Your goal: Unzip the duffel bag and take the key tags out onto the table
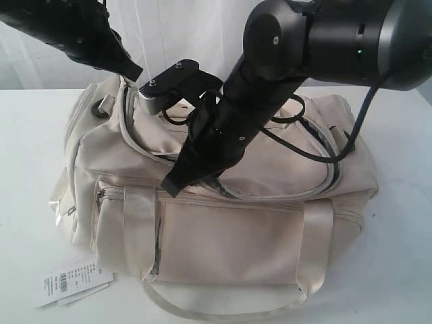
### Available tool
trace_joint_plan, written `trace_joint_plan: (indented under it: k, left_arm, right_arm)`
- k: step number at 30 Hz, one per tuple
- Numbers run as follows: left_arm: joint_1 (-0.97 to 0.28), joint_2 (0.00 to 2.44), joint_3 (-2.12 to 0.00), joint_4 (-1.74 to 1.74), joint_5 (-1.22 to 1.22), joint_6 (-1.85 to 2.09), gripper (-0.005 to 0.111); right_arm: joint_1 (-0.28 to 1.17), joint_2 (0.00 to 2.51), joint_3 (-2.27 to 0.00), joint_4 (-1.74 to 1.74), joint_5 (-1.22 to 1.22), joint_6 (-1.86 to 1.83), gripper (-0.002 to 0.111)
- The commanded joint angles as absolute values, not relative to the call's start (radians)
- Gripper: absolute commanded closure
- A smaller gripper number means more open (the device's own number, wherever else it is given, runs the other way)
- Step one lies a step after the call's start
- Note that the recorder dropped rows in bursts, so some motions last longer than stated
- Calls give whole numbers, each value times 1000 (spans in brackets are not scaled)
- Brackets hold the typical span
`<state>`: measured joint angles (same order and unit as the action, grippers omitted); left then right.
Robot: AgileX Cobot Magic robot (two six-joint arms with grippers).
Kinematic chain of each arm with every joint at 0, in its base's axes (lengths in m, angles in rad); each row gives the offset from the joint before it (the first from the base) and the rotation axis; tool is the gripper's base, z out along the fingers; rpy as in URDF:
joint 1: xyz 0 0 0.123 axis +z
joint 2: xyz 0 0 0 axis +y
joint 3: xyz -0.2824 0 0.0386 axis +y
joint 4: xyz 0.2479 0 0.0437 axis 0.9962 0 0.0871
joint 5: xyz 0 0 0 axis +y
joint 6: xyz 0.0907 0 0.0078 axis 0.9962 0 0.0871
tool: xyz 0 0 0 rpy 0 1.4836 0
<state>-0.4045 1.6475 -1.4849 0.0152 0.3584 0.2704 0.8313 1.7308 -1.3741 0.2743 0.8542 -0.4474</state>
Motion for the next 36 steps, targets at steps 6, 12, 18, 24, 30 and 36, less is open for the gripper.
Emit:
trace_joint_plan:
  k: [6,12,18,24,30,36]
  left_arm:
    - [-381,1775,-1490,55,83,263,107]
    - [-325,1833,-1490,53,41,194,107]
    - [-321,1826,-1490,53,54,172,91]
    - [-321,1786,-1490,53,148,182,46]
    - [-321,1677,-1490,53,285,182,42]
    - [-321,1533,-1490,53,608,124,50]
  right_arm:
    - [826,1730,-1372,277,935,-441,108]
    - [826,1730,-1372,277,937,-441,108]
    - [826,1730,-1372,277,947,-441,108]
    - [826,1730,-1372,277,942,-441,108]
    - [826,1730,-1372,277,937,-441,108]
    - [826,1730,-1372,277,918,-441,108]
